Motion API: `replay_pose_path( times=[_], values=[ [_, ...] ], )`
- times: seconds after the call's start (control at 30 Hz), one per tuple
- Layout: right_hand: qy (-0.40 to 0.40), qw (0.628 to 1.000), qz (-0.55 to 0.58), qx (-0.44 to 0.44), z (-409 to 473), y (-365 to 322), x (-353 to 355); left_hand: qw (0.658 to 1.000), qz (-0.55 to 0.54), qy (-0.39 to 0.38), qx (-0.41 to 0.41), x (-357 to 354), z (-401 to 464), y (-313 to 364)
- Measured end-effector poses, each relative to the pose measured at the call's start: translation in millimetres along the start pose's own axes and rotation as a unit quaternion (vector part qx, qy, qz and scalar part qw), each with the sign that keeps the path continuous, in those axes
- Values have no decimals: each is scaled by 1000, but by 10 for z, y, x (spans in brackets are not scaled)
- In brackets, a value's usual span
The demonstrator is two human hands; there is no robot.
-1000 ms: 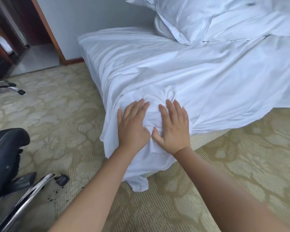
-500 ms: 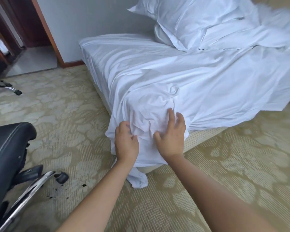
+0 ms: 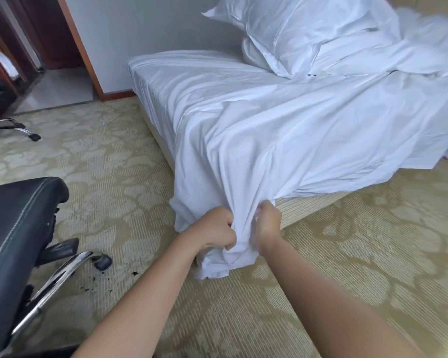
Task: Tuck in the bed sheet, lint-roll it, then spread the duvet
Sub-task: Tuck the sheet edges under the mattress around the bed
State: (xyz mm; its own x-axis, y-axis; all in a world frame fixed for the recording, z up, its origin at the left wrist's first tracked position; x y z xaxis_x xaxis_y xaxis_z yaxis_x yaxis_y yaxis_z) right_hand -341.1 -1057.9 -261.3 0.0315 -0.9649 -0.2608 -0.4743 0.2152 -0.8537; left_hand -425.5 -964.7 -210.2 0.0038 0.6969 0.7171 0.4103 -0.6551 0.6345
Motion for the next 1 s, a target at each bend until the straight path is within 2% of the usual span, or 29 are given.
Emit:
replay_pose_path(
  times=[0.07,0.13,0.2,0.23,0.33,0.4,0.5,0.6,0.67,0.77,0.87,1.0],
  values=[
    [-25,984,165,-66,-44,5,48,999,28,-35,-25,52,-102,90],
    [-49,963,244,-102,-98,-59,82,998,-12,-46,-33,111,-183,120],
    [-76,953,266,-124,-111,-125,66,995,-96,14,-21,226,-221,99],
    [-88,950,270,-131,-113,-152,40,988,-136,68,-5,303,-222,60],
    [-172,945,242,-133,-176,-237,-118,945,-232,231,19,557,-227,-86],
    [-247,936,209,-138,-260,-262,-225,927,-265,264,37,658,-237,-122],
    [-284,947,105,-106,-324,-256,-280,926,-273,255,54,689,-255,-134],
    [-217,974,39,-42,-221,-225,-223,937,-287,194,38,626,-270,-105],
    [-226,971,71,-27,-197,-227,-261,943,-298,146,18,570,-287,-79],
    [-290,945,148,-36,-293,-294,-381,953,-284,103,-19,513,-294,-53],
    [-335,928,147,-67,-403,-341,-430,952,-267,132,-67,539,-289,-25],
    [-373,920,43,-113,-504,-201,-436,922,-297,211,-132,713,-341,100]
  ],
)
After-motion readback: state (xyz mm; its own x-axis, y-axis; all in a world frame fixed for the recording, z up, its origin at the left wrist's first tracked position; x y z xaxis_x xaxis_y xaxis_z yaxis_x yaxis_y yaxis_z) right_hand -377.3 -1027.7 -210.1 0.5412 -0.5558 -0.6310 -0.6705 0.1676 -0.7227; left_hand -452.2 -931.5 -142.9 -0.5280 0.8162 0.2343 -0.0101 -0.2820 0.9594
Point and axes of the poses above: each hand's wrist, its own z-axis towards the middle knuckle, its own x-axis out of the back of the hand, y = z × x, the point moved 6 cm from there along z, towards the middle knuckle
